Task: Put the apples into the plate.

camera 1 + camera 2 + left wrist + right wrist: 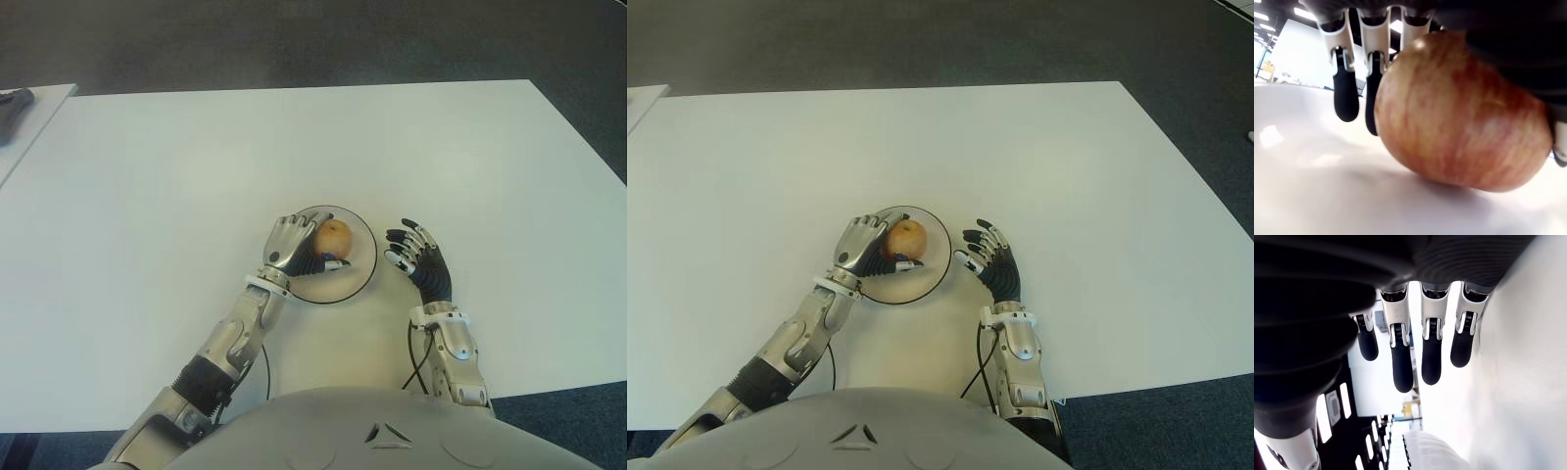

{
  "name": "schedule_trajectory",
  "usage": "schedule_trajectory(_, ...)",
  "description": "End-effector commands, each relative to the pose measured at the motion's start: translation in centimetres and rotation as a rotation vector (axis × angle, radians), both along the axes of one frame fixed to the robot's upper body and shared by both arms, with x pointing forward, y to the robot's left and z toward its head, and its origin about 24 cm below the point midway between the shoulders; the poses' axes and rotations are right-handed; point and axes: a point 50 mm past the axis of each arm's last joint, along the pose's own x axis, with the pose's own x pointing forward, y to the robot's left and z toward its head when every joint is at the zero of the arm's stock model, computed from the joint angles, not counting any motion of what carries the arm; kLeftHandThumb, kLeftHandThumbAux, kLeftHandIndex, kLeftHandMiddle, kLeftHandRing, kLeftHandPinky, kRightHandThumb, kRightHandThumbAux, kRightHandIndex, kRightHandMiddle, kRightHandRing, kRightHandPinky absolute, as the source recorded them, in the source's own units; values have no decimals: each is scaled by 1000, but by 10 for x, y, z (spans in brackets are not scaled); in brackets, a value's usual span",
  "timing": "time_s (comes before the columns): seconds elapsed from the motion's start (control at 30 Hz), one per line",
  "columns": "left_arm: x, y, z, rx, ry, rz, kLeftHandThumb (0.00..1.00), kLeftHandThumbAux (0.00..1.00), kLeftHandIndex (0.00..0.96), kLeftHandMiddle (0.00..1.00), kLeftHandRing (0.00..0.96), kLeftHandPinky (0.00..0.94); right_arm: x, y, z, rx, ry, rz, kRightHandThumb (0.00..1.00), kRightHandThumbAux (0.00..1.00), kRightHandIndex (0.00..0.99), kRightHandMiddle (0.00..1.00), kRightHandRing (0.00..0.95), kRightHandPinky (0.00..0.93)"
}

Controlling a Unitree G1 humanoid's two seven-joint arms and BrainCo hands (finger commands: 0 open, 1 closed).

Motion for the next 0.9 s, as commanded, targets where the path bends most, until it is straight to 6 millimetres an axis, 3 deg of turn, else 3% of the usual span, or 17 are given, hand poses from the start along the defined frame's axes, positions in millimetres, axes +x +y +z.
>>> schedule_trajectory(0.03,-8,6,-15,76,48,8,259,358,75,76,55,56,-11,-1,-18,8,111,-6,529,742,172,346,288,264)
schedule_trajectory(0.33,-8,10,-7,100,-22,10,234,216,2,2,1,1,-11,-1,-19,0,114,-6,503,737,171,337,284,264)
schedule_trajectory(0.9,-11,14,9,93,-88,67,233,185,0,0,0,0,-11,1,-20,3,122,-3,486,730,165,334,282,268)
